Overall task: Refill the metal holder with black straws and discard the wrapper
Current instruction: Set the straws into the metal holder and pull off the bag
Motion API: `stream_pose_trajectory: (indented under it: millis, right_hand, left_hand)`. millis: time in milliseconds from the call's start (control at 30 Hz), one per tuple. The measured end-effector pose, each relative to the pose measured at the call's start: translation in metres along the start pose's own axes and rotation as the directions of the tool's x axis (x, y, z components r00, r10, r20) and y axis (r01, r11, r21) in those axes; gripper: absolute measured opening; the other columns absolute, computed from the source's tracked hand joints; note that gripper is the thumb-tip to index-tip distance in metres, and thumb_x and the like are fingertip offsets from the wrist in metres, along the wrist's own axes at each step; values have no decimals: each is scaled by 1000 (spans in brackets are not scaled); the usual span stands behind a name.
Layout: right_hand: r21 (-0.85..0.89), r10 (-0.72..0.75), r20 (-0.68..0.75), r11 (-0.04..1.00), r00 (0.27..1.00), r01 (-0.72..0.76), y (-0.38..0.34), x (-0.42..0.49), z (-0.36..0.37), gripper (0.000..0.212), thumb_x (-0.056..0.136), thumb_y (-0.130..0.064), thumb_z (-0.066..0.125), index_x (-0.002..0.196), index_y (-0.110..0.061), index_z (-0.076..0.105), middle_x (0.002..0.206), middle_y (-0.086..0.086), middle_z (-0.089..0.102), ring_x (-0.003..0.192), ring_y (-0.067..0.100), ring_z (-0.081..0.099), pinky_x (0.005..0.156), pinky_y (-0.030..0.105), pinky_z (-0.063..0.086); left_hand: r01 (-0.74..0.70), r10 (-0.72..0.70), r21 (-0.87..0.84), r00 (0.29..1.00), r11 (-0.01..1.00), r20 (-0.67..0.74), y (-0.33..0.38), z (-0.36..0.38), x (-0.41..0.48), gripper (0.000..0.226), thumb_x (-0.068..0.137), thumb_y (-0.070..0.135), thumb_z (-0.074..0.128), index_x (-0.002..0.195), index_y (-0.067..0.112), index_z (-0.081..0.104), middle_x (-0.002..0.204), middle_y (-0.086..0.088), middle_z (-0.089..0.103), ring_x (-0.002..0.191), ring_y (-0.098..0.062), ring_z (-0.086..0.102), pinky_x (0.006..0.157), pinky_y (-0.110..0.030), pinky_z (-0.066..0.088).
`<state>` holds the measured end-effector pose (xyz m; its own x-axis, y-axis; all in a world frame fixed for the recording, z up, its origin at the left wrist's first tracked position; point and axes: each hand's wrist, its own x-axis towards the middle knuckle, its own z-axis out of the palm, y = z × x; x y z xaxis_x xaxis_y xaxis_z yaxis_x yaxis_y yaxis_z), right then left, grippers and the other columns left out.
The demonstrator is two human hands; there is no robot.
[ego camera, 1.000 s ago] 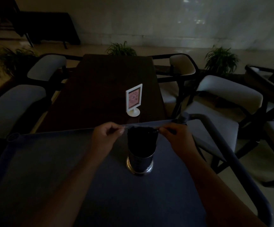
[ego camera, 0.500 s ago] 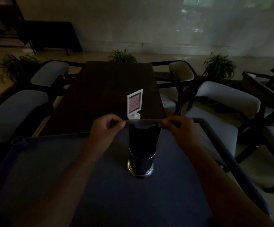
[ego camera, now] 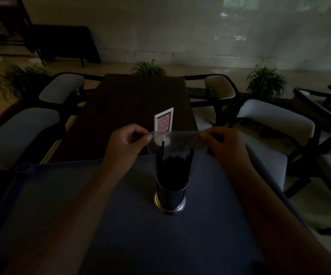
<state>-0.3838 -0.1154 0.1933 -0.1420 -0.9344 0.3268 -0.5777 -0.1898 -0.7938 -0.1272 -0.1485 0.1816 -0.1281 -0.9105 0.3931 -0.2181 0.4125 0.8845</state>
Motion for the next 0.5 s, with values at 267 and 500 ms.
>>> stream_pose_trajectory:
  millis: [267,500]
  right_hand:
    - [-46,-47,-44,998,998,45,-15,12,-9,10,92,-21,65,88,-21,74,79,-7,73,68,-2,67,59,8,51]
    - [-78,-134,-66,989,989,128,-31,17,-19,14,92,-22,64,81,-28,69,77,-4,72,64,2,66,58,21,53]
  left_hand:
    - [-43,43,14,999,999,-16,17,-5,10,14,87,11,68,83,25,69,80,8,72,77,-2,67,67,-12,50]
    - [-83,85,47,995,995,-44,34,-7,18,18,87,13,67,81,29,67,77,11,70,75,1,66,66,-10,49]
